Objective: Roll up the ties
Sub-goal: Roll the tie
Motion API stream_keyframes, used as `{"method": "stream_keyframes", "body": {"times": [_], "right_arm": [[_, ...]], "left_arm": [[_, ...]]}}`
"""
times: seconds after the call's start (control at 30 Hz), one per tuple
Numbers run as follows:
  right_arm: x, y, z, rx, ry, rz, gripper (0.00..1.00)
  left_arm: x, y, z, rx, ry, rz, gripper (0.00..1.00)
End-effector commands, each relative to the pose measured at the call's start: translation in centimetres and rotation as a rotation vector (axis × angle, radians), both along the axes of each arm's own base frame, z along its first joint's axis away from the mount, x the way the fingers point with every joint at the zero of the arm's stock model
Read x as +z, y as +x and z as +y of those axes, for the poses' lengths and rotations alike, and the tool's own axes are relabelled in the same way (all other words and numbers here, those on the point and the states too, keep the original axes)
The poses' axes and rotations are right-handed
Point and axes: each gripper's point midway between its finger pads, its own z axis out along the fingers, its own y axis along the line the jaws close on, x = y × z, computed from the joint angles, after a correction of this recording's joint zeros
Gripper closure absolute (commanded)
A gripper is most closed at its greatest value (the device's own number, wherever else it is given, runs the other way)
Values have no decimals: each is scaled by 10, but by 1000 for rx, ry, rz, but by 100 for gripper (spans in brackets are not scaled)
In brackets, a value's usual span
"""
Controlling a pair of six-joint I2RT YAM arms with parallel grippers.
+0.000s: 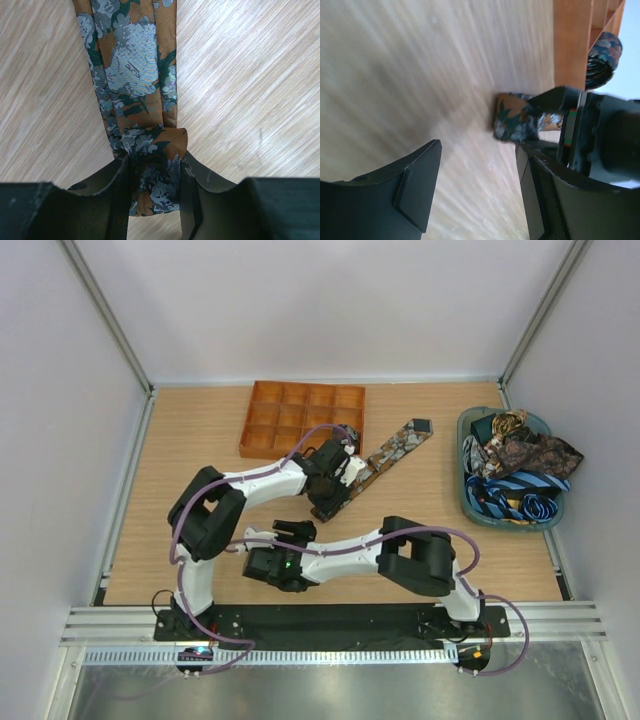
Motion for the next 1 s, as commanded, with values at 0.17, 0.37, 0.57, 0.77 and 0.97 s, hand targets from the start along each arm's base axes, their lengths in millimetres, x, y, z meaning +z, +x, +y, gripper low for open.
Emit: {"method": "stream_keyframes", "body": {"times": [0.17,0.37,0.57,0.77,0.97], "right_arm": [[5,44,-5,-64,-115,-47,32],[-11,61,-24,-105,-149,-14,32],[-26,65,-36,-122,-178,13,33],[-43,59,-45,-141,-209,49,36],[-46,59,-56,-163,-260,21,38]], "left_arm": [[-29,-38,27,16,131,203,86],[-28,-40,27,25,152,226,87],[-23,-40,27,28,174,251,88],[-13,-40,29,24,198,277,89],[-1,-43,32,21,229,306,89]]}}
